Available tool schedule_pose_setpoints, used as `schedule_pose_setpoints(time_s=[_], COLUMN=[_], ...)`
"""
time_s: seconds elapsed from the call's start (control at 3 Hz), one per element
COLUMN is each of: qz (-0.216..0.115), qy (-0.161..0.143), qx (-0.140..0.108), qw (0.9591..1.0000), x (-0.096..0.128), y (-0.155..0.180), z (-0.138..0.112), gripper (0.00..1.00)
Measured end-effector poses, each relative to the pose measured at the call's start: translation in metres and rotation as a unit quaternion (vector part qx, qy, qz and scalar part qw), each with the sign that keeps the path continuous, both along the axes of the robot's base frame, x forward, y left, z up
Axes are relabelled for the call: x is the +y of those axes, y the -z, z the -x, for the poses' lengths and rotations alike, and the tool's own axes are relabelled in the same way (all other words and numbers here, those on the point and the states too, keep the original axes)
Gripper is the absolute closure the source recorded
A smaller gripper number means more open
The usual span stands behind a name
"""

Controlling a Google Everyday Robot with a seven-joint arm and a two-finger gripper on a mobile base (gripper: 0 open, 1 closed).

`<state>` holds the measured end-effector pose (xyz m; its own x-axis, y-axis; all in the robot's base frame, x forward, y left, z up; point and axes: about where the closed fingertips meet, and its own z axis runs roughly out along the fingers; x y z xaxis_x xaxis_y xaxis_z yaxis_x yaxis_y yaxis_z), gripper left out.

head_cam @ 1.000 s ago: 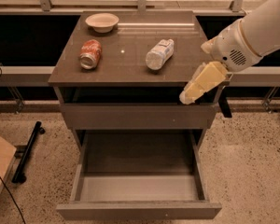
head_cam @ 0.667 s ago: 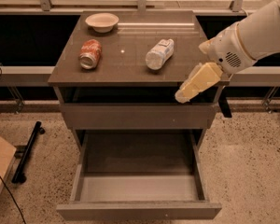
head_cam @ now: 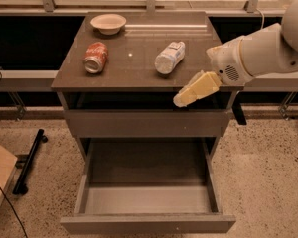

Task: Place blue plastic bottle into middle drawer

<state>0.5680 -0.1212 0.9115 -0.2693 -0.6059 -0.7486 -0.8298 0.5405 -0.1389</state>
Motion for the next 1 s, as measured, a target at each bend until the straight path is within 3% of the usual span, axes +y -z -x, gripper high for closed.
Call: schedule_pose_setpoints(time_s=[0.33,1.0], qz=[-0.007,-0.015], qy=[0.024,0.030], qx=[-0.028,-0.035], qw=[0.9993,0.9988], x=[0.0050,0.0130], y=[0.0119,0.0126], z=[-0.0326,-0.0378], gripper=[0.00,0.00])
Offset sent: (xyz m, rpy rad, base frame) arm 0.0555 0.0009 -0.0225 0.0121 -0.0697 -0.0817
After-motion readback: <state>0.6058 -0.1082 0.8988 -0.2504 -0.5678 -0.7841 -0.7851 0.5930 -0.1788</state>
